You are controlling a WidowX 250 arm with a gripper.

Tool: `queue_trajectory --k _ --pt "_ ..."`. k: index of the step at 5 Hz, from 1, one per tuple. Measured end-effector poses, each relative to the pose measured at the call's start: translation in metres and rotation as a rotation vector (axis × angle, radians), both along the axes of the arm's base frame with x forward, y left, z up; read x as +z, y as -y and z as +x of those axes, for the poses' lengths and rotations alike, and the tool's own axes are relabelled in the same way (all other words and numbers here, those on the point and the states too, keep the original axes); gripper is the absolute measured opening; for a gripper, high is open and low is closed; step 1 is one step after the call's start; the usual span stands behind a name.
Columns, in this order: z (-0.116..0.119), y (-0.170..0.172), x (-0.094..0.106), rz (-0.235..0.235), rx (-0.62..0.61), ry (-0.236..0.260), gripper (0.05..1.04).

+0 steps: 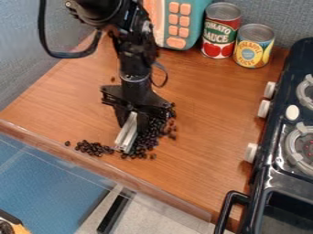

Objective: Sweep into pile

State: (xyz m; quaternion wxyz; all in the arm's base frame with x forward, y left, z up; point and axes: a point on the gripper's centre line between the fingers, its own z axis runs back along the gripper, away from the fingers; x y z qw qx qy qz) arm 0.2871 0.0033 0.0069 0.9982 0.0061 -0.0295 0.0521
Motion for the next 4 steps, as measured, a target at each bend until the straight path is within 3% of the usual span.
queue_trajectory --k 1,2,3,4 --pt "0.000 -0.001 0.001 0.004 0.008 0.002 0.384" --pt "-0.008 -0.008 0.005 -0.028 0.020 -0.027 0.384" --pt "-0.014 -0.026 0.025 -0.071 0.044 -0.025 0.384" --pt "-0.012 -0.044 0.051 -0.123 0.061 0.008 0.384"
